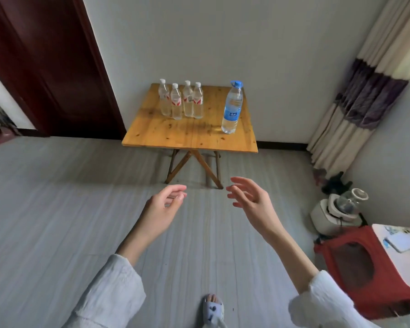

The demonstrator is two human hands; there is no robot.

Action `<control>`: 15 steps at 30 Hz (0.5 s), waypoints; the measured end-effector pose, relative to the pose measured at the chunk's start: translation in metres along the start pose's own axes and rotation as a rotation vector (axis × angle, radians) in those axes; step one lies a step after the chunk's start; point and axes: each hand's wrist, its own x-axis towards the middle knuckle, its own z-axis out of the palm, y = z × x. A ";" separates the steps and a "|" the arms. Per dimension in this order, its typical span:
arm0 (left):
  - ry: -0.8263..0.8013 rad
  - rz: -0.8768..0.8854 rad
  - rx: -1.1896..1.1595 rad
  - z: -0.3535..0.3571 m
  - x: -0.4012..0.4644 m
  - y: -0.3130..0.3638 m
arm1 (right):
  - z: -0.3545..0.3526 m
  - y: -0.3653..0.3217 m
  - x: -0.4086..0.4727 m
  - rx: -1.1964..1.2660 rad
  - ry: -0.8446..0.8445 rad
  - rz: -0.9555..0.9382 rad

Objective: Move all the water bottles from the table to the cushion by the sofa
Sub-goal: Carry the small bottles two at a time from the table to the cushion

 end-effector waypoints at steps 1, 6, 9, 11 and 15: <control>0.012 0.006 0.005 -0.002 0.027 0.005 | -0.002 -0.003 0.028 0.007 -0.005 -0.010; 0.012 0.002 0.033 -0.008 0.135 0.017 | -0.010 -0.016 0.155 0.006 -0.029 -0.020; 0.043 -0.041 0.020 -0.017 0.186 0.001 | 0.000 -0.009 0.216 -0.012 -0.092 -0.001; 0.059 -0.069 0.015 -0.023 0.218 -0.011 | 0.009 -0.003 0.254 -0.030 -0.128 0.009; 0.054 -0.091 -0.006 -0.040 0.291 -0.034 | 0.028 0.006 0.331 -0.027 -0.150 0.025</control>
